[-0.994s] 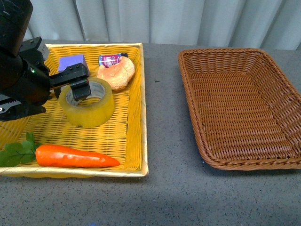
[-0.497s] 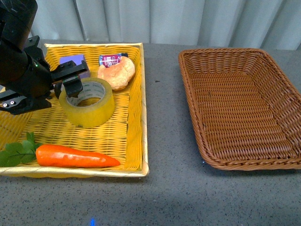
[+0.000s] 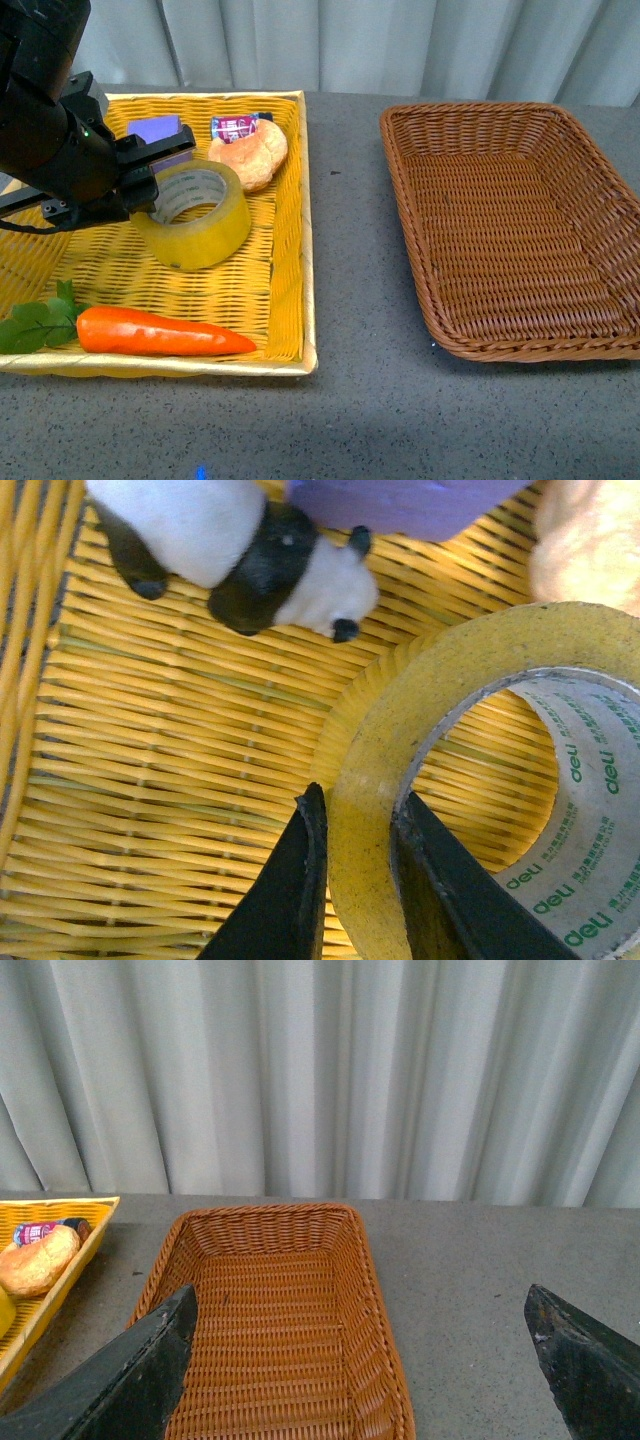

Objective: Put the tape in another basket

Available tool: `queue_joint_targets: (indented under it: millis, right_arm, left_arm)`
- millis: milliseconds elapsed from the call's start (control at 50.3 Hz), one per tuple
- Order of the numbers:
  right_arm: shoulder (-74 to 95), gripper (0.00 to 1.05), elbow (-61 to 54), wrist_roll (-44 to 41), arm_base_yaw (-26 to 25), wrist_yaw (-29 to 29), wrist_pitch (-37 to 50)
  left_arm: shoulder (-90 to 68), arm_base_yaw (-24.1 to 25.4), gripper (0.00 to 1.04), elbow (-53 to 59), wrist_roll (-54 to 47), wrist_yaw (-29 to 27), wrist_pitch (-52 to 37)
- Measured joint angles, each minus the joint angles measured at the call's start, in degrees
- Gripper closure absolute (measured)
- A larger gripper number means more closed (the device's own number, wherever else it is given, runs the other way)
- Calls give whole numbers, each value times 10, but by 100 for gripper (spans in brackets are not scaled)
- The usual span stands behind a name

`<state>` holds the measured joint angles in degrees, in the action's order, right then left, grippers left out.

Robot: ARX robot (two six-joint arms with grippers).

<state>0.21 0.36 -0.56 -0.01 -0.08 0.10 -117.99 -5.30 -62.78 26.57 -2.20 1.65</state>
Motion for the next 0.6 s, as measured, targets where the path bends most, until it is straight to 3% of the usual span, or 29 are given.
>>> queue_joint_targets:
  millis: [239, 477, 596]
  right_arm:
    - [0, 9, 0, 0, 0, 0, 0]
    - [0, 9, 0, 0, 0, 0, 0]
    - [0, 9, 0, 0, 0, 0, 0]
  left_arm:
    - [85, -26, 90, 19, -89, 47, -29]
    - [122, -80, 90, -2, -370, 139, -30]
    - [112, -104, 90, -38, -482, 149, -22]
